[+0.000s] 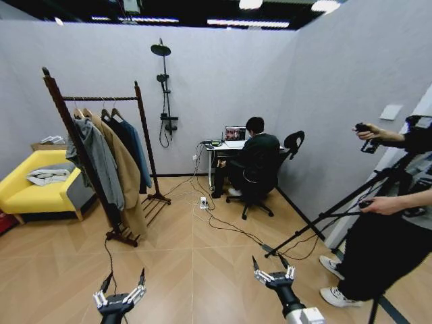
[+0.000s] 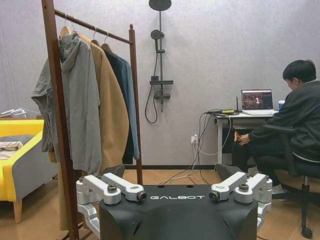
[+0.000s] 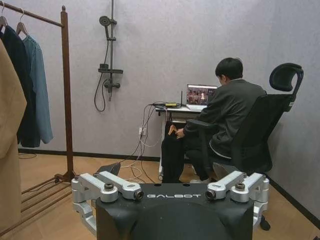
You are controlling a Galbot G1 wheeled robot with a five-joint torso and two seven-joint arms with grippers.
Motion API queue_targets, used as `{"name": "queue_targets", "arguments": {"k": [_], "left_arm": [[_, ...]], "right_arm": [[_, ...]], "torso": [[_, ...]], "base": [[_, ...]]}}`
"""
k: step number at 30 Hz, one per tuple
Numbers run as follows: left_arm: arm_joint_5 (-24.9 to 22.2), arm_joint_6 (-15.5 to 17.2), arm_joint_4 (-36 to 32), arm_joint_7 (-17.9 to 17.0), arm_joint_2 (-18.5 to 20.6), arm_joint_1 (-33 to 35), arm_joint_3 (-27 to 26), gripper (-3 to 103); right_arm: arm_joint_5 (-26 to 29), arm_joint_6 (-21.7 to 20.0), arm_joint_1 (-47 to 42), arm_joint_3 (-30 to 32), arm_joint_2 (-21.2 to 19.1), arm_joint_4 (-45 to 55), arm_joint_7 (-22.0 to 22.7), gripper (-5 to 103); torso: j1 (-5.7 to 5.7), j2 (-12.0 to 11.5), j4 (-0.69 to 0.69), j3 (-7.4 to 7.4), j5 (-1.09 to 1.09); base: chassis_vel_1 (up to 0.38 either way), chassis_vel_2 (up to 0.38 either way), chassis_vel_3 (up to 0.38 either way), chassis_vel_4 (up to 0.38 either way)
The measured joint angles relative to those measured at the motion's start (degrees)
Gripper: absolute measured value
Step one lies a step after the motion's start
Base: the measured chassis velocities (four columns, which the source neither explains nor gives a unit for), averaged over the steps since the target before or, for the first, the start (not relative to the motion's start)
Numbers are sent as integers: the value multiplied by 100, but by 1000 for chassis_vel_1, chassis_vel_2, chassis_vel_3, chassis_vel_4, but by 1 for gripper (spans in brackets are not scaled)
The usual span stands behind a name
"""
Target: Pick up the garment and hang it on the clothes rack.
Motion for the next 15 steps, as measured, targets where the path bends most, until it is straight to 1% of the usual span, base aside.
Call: {"name": "queue_targets", "arguments": {"k": [2, 4, 8, 15], "left_arm": [[0, 0, 0, 0, 0, 0, 0, 100], [0, 0, 0, 0, 0, 0, 0, 100], [0, 0, 0, 0, 0, 0, 0, 100], [0, 0, 0, 0, 0, 0, 0, 100]], "right_arm": [[30, -25, -100, 8, 0, 119, 30, 100], [124, -159, -284, 64, -9, 403, 77, 100], [179, -289, -330, 137, -15, 530, 101, 100], [189, -309, -331, 147, -18, 539, 107, 100]], "torso": [[0, 0, 0, 0, 0], [0, 0, 0, 0, -1], [0, 0, 0, 0, 0], [0, 0, 0, 0, 0]], "base": [[0, 0, 0, 0], [0, 0, 0, 0], [0, 0, 0, 0], [0, 0, 0, 0]]}}
